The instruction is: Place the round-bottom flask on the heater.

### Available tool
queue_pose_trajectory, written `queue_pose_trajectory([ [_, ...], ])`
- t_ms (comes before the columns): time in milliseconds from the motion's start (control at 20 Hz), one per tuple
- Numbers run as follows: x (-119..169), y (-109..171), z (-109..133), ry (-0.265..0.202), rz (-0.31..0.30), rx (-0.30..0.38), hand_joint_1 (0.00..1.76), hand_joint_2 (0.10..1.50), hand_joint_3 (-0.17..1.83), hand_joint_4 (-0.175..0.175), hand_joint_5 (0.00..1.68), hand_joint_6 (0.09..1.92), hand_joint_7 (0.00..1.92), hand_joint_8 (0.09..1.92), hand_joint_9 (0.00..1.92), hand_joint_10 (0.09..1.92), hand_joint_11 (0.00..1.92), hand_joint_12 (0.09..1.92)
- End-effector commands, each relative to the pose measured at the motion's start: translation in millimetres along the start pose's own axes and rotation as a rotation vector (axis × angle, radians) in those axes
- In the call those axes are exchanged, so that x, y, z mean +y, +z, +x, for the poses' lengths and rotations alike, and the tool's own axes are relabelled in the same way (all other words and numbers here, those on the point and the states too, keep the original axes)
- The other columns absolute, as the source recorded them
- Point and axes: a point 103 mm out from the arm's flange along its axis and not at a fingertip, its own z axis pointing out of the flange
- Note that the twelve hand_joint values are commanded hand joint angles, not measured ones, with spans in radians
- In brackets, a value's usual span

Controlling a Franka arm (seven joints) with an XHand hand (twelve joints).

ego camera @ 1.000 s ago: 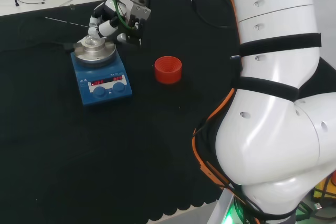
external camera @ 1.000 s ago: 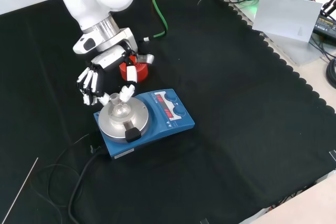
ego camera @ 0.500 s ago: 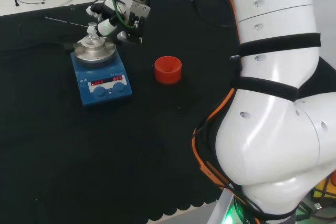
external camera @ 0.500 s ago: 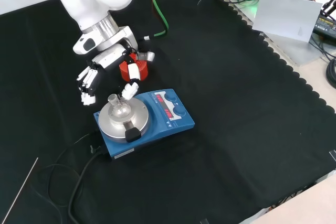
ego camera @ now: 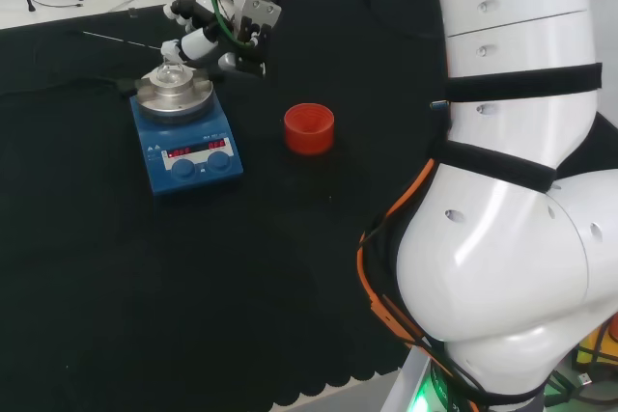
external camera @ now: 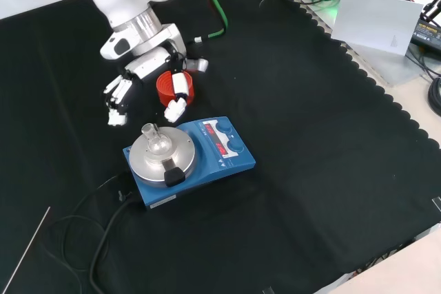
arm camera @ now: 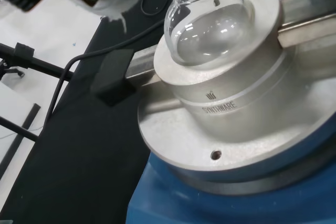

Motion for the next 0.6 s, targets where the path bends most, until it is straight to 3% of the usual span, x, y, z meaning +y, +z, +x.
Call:
queue_pose_trajectory([
  [50, -29, -22, 10, 0.042, -0.044, -0.039, 0.82, 0.55, 0.69, 0.003, 0.36, 0.16, 0.26, 0.63, 0.46, 0.64, 0.06, 1.37],
  [600, -65, -33, 24, 0.082, -0.077, -0.06, 0.82, 0.55, 0.68, 0.003, 0.38, 0.13, 0.26, 0.64, 0.46, 0.64, 0.06, 1.38],
])
